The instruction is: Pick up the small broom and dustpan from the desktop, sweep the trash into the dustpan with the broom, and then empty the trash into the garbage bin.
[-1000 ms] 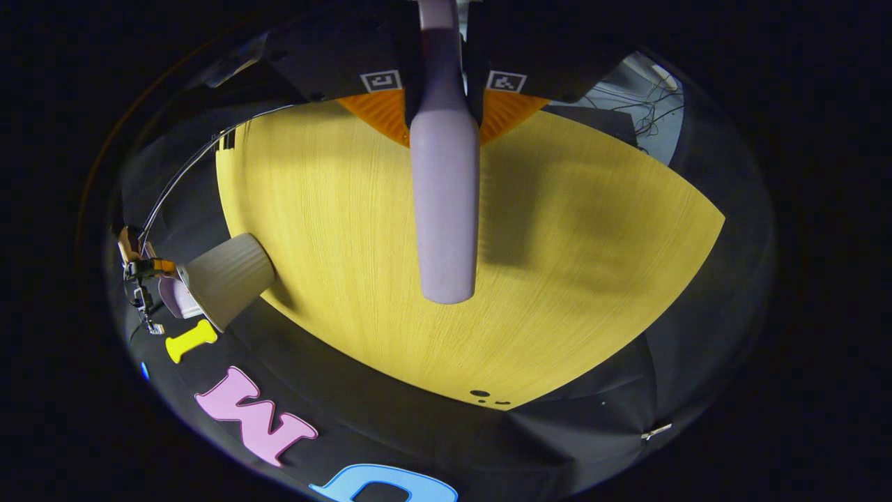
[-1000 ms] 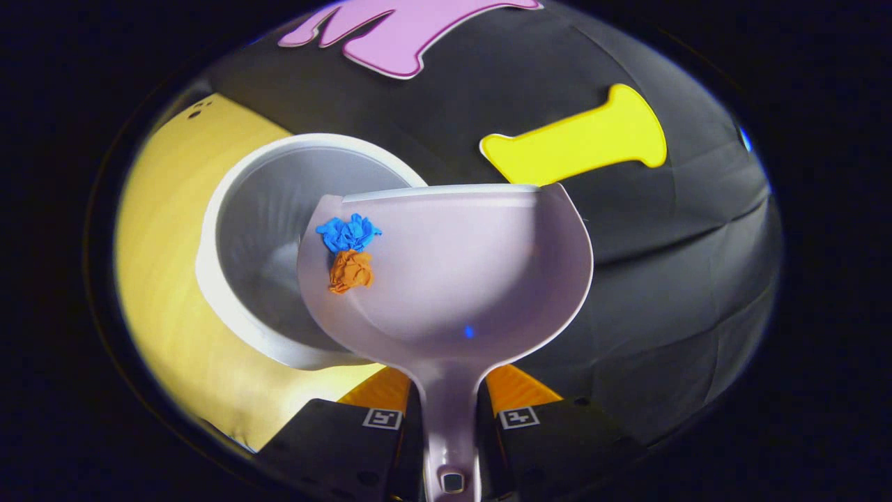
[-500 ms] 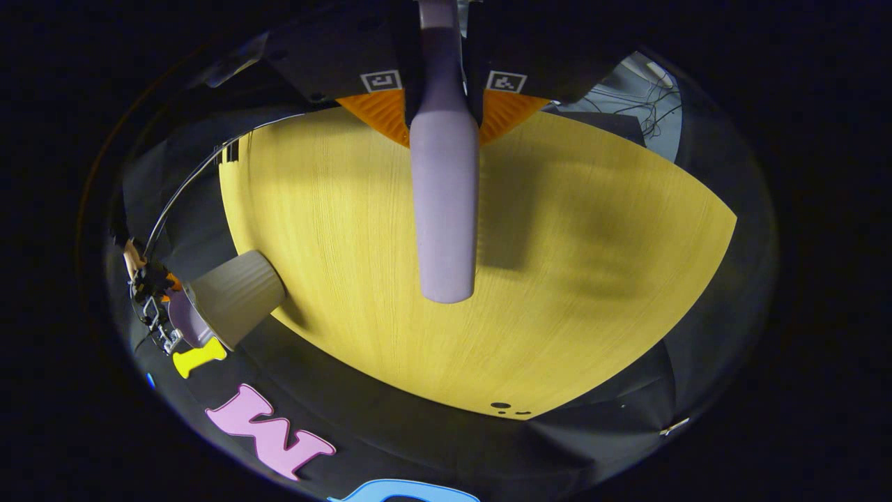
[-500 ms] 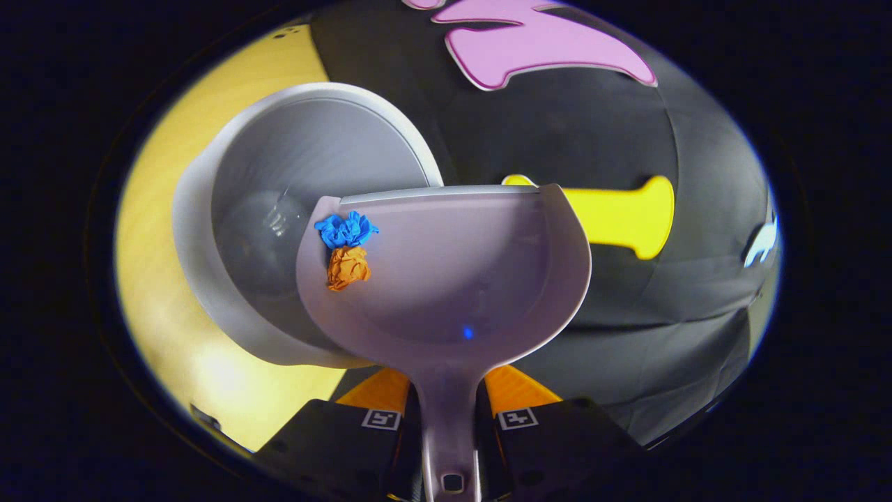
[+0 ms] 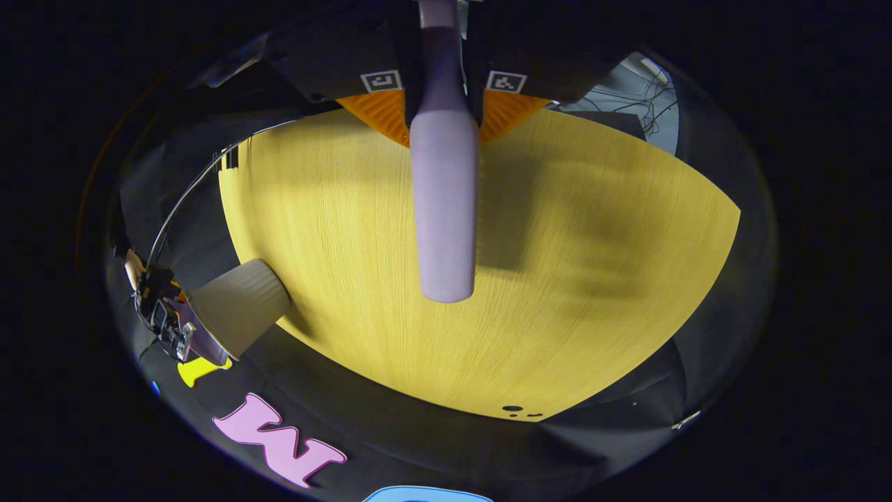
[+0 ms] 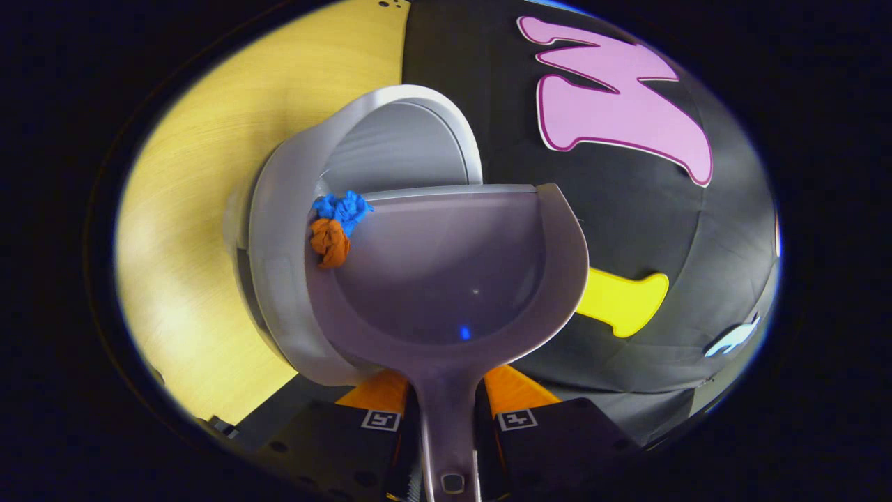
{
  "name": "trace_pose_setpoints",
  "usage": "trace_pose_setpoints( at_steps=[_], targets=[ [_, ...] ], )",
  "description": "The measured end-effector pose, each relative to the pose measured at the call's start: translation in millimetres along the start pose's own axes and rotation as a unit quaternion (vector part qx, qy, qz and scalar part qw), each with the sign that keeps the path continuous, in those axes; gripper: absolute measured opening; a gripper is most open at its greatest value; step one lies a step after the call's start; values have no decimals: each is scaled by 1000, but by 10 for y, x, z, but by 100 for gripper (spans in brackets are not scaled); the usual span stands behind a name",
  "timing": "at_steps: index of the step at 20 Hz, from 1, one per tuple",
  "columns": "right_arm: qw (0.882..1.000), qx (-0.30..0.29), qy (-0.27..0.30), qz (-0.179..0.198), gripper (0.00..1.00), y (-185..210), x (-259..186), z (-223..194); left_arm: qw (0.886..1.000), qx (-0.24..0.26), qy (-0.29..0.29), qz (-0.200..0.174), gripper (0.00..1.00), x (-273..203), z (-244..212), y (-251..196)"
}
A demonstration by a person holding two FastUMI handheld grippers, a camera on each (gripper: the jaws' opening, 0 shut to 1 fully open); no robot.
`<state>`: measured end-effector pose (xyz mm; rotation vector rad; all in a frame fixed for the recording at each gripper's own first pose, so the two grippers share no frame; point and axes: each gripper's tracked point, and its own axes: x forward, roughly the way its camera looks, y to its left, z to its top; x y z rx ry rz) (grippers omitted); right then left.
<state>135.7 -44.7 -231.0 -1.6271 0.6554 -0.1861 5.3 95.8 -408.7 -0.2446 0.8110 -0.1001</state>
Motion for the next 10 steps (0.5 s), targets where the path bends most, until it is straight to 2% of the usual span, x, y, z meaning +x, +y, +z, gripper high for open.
trace_pose_setpoints(
  at_steps=[1,6,8,10],
  targets=[
    [1000,-8,-4,1,35,15,-16,14,1000,1,0,-1,30,-2,-6,-14],
    [1000,4,2,8,36,12,-11,-33,1000,3,-1,-1,30,2,-28,-40],
    [999,39,16,21,36,11,-2,-138,1000,2,-4,-1,31,-10,-18,-47],
    [993,106,35,37,36,-1,-9,-230,1000,-3,-9,-5,29,-19,3,-68]
  ],
)
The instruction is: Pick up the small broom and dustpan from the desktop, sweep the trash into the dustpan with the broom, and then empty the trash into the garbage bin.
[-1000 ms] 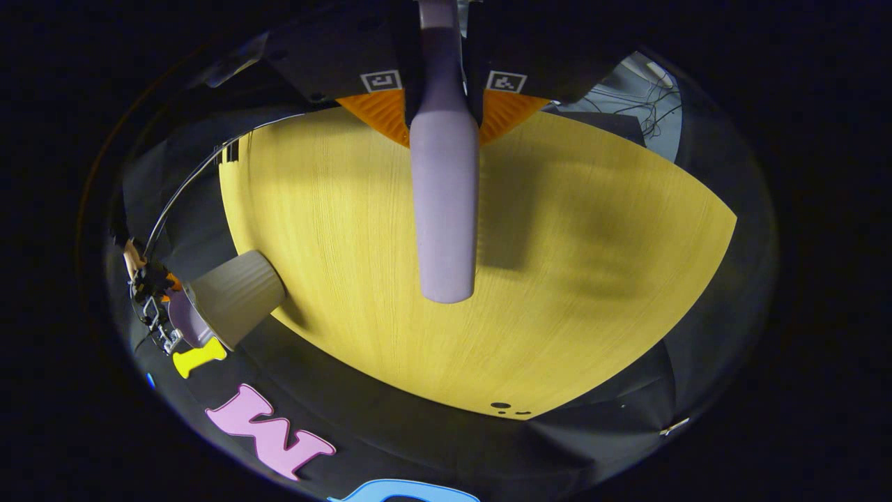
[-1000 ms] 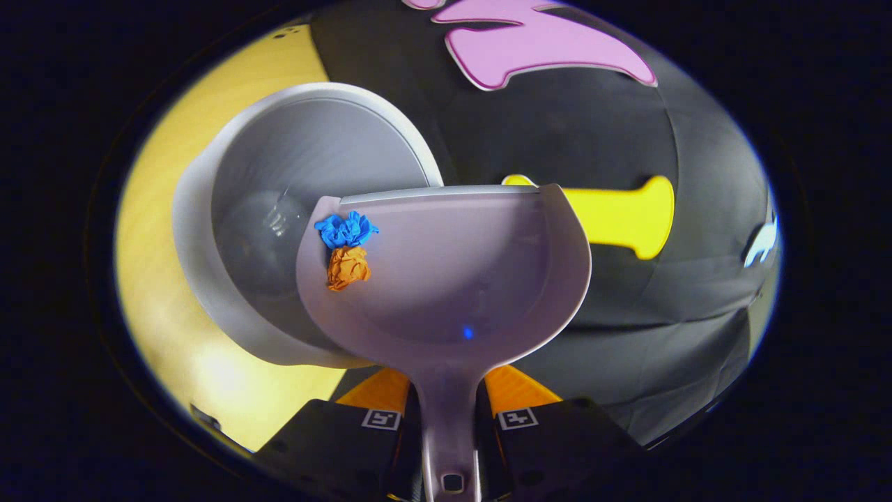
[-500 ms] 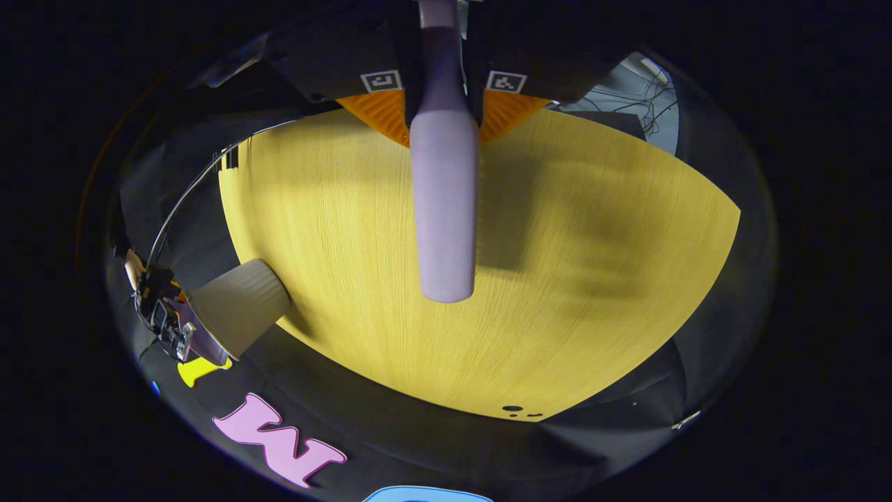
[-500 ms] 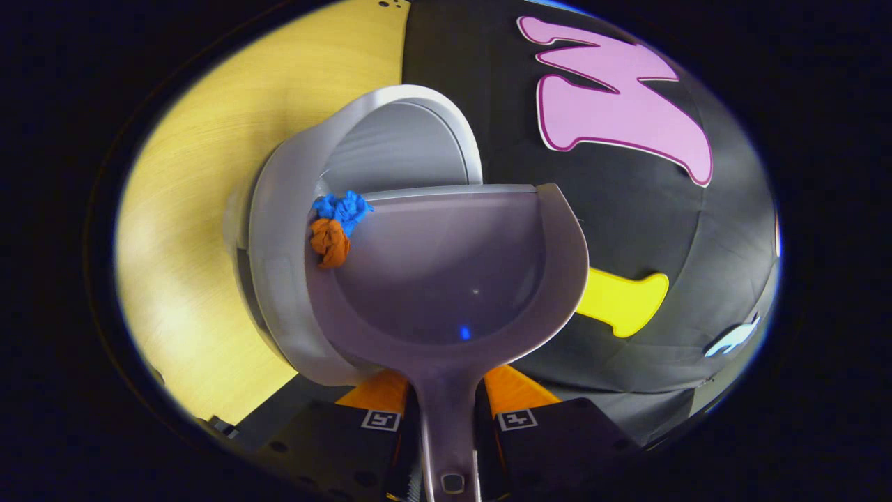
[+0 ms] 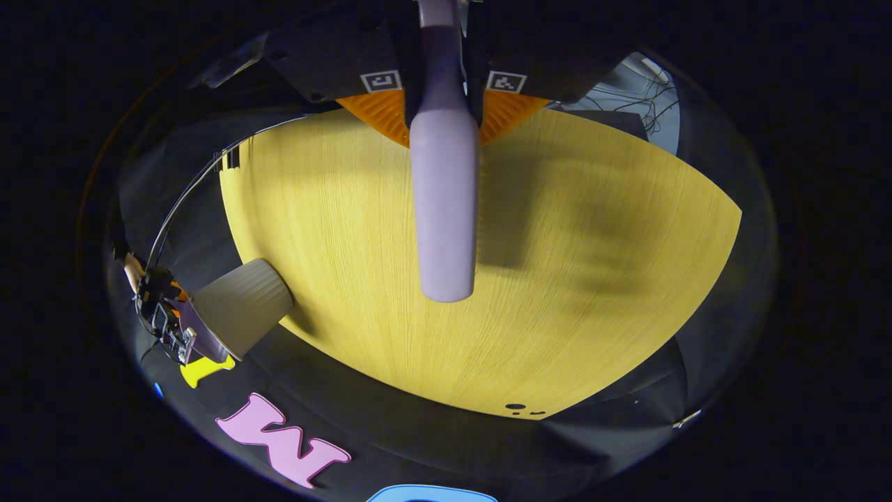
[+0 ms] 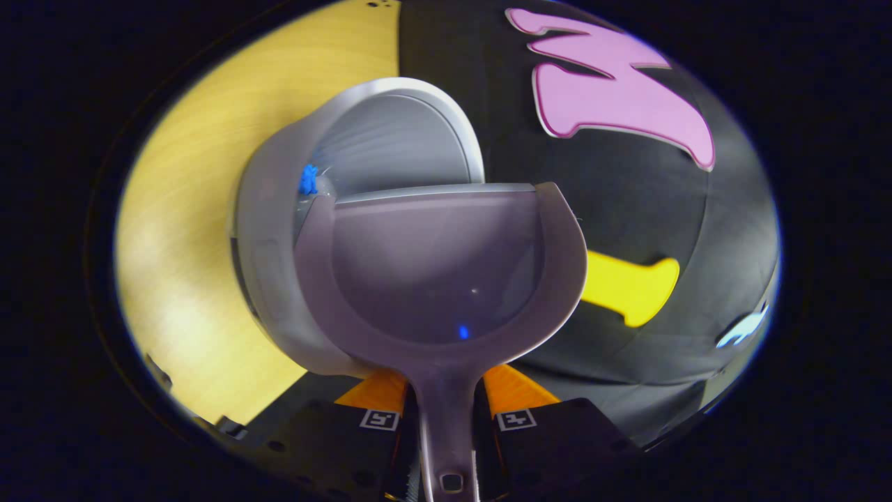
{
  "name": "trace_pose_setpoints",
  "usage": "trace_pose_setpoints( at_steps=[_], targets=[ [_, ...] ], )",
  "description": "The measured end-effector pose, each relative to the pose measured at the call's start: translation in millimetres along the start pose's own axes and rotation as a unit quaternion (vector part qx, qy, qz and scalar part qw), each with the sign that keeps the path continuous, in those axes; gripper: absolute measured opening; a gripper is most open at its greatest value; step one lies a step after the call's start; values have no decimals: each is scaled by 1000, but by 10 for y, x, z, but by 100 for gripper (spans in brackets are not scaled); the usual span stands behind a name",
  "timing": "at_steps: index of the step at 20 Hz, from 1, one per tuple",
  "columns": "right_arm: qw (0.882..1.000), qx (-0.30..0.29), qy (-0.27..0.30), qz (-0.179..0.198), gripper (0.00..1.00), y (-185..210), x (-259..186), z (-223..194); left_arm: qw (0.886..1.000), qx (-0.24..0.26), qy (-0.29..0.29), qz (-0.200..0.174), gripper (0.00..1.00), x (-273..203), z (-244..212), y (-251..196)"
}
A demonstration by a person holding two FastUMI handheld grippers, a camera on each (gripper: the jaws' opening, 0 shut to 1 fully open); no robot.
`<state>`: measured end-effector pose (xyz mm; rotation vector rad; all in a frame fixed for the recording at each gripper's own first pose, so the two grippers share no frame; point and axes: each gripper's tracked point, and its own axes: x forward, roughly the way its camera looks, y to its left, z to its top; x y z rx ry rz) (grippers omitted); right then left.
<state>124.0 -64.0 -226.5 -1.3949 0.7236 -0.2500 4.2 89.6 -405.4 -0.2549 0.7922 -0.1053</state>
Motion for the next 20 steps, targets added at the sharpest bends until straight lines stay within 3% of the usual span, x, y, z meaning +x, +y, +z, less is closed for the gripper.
trace_pose_setpoints(
  at_steps=[2,4,9,11,14,15,20],
  targets=[
    [996,83,16,28,37,-32,-28,-121,1000,-4,-5,0,30,-13,20,-2],
    [984,169,30,50,36,-30,-41,-162,1000,-6,-13,-3,30,-26,67,-13],
    [912,389,45,125,36,143,-8,142,999,-11,-37,-15,30,-76,188,-69],
    [870,467,41,154,36,187,-5,417,999,-12,-43,-22,30,-109,218,-105],
    [783,584,33,213,34,202,26,878,999,0,-44,-26,28,-136,226,-109],
    [769,600,26,220,34,184,28,953,999,4,-43,-28,29,-152,224,-120],
    [771,596,-16,222,36,238,-320,1066,998,30,-39,-35,29,-210,222,-200]
  ],
)
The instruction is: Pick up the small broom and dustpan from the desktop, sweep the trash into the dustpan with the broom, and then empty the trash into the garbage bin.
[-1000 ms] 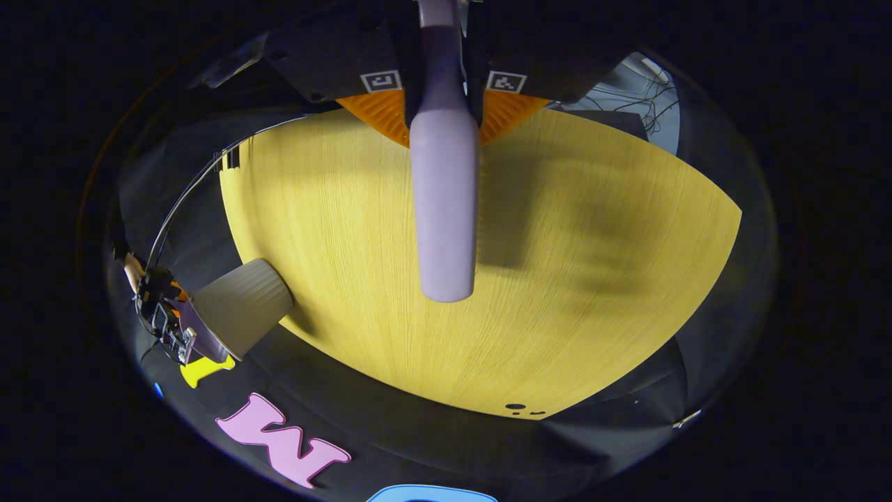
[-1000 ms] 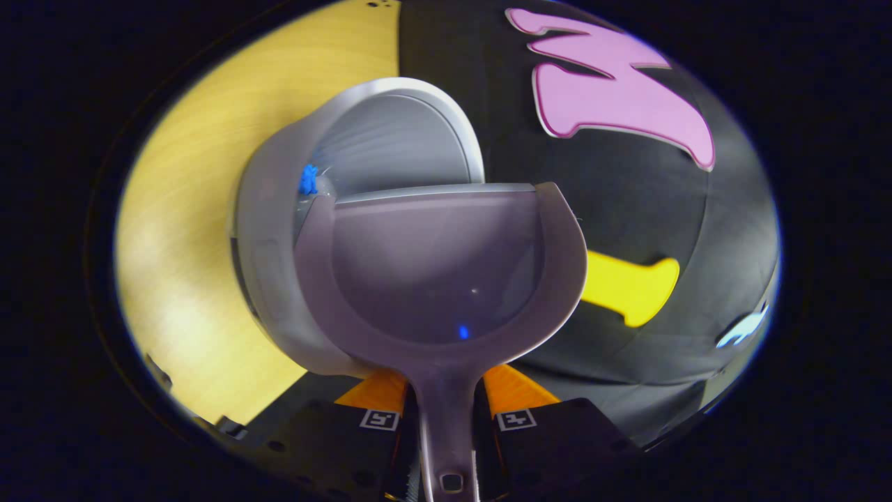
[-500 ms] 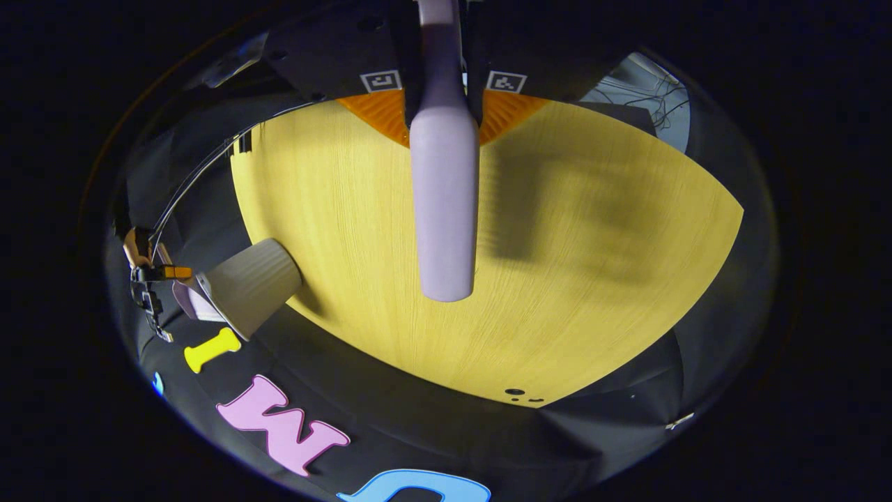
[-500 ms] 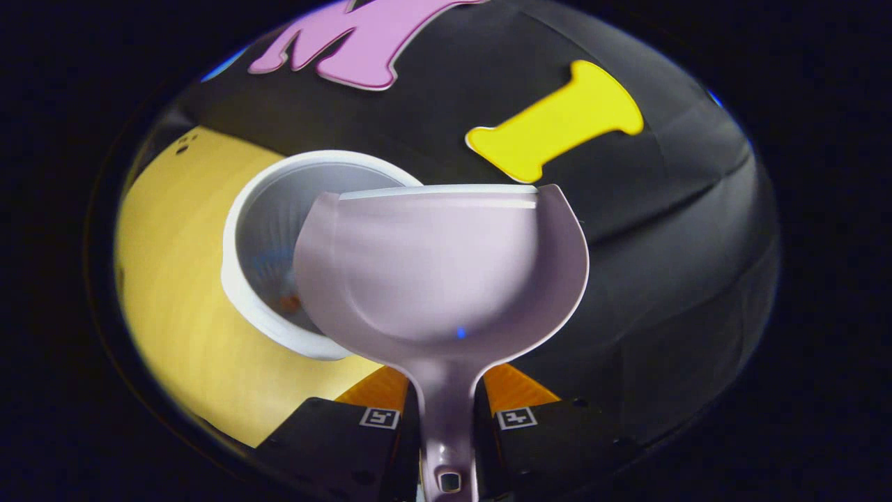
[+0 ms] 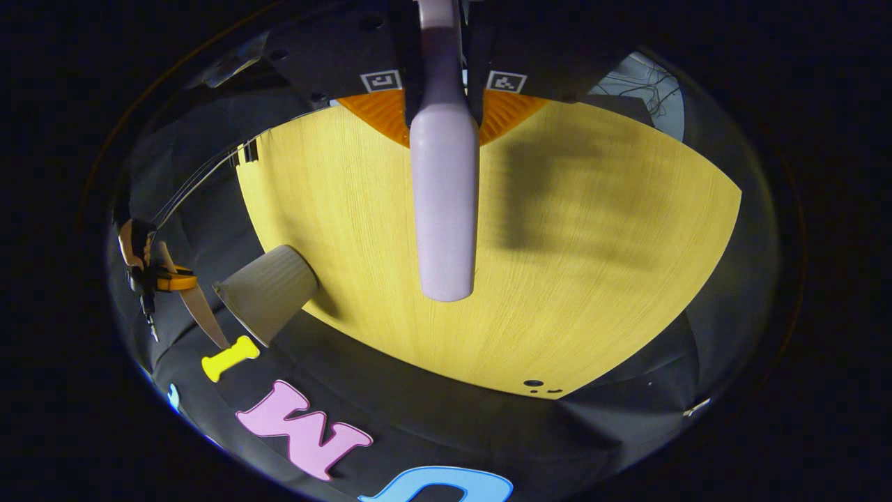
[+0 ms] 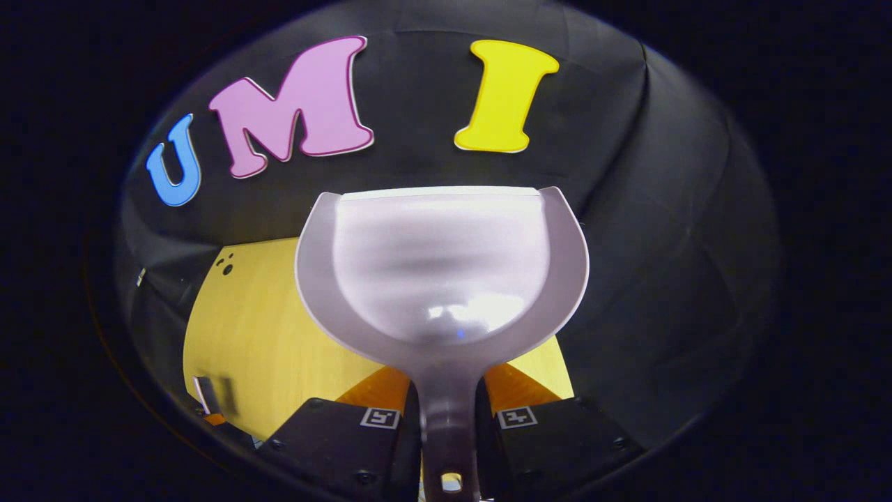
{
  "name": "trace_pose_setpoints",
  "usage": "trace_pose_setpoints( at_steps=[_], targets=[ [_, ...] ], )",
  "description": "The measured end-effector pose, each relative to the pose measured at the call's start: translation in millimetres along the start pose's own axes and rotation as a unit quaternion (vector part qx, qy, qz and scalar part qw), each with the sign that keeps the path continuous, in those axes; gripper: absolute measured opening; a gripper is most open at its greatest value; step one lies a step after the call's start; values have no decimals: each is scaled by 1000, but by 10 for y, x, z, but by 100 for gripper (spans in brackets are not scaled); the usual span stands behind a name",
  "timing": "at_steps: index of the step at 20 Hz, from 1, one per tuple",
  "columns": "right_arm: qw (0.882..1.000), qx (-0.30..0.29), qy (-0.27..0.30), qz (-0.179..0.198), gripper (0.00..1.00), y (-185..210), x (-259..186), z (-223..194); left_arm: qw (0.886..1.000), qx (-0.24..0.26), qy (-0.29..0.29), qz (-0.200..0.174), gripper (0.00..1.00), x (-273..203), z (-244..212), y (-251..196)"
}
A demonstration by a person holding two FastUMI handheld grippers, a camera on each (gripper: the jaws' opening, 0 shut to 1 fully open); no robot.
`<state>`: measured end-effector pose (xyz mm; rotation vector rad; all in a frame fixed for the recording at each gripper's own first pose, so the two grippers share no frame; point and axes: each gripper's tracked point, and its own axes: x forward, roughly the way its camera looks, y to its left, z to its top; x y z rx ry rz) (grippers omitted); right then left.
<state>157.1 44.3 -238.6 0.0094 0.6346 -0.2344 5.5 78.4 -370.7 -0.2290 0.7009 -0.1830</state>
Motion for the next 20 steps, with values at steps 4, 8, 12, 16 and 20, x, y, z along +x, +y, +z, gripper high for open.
trace_pose_setpoints(
  at_steps=[4,8,12,16,20],
  targets=[
    [998,5,-13,60,36,555,-316,-202,999,33,1,1,30,37,-11,-101],
    [990,49,2,131,35,1229,-583,-504,999,52,-1,-11,30,121,13,-262],
    [987,41,29,154,36,1659,-601,-1001,998,61,-9,-11,29,186,113,-313],
    [982,24,74,172,36,1992,-465,-1580,997,71,0,2,30,308,203,-243],
    [979,6,118,167,36,2176,-165,-2044,997,75,20,22,29,494,267,-150]
  ],
)
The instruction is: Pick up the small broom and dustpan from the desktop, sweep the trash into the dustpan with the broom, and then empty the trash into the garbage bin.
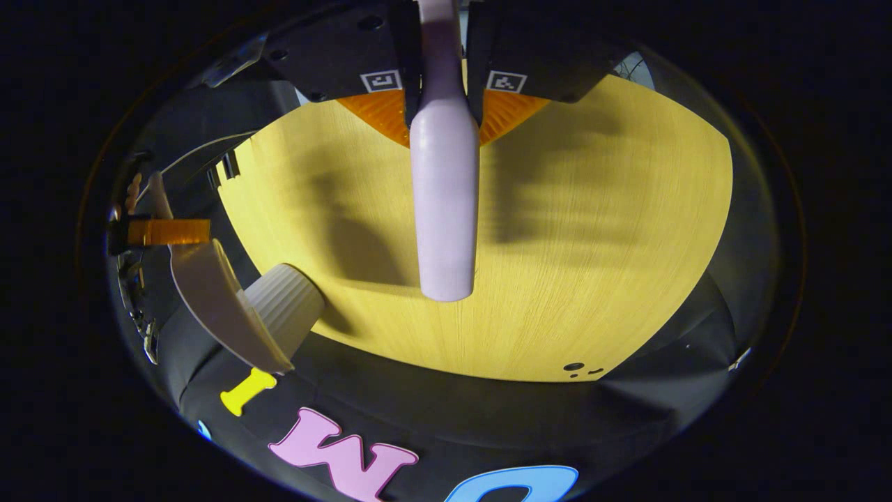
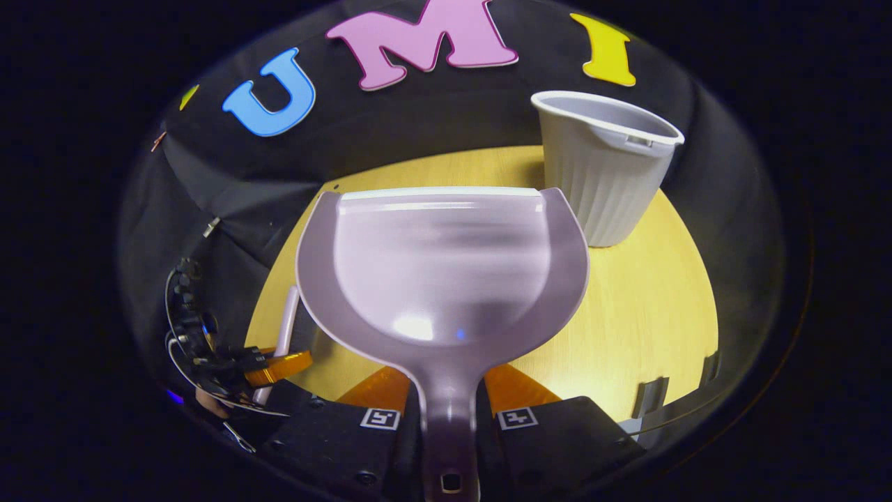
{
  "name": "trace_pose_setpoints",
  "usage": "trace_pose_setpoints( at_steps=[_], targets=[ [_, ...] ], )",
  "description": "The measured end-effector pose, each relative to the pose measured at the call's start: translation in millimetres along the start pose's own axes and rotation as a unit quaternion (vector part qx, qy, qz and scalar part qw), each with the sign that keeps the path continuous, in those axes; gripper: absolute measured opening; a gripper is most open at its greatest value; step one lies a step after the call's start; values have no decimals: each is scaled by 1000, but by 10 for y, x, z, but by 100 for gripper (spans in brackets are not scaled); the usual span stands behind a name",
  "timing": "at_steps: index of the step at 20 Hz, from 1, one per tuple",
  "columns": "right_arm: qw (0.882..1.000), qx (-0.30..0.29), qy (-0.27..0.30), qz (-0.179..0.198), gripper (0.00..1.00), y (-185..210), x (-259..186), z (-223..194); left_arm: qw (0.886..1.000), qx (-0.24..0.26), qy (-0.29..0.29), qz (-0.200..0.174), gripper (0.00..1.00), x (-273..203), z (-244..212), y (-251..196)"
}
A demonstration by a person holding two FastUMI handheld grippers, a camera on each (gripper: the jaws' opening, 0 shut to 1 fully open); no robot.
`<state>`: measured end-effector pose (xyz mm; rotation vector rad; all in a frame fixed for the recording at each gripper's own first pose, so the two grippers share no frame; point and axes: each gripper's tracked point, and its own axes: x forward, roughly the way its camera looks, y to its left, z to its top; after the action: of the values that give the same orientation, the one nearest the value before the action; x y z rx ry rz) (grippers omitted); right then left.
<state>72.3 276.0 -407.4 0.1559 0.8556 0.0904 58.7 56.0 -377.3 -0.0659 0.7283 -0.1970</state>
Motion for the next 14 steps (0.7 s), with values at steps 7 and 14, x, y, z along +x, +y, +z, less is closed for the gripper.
trace_pose_setpoints(
  at_steps=[7,14],
  targets=[
    [997,-16,64,-26,39,-150,847,-351,997,5,54,49,31,392,152,160],
    [991,-51,107,-59,36,-330,1328,-408,990,36,105,88,31,747,251,189]
  ],
)
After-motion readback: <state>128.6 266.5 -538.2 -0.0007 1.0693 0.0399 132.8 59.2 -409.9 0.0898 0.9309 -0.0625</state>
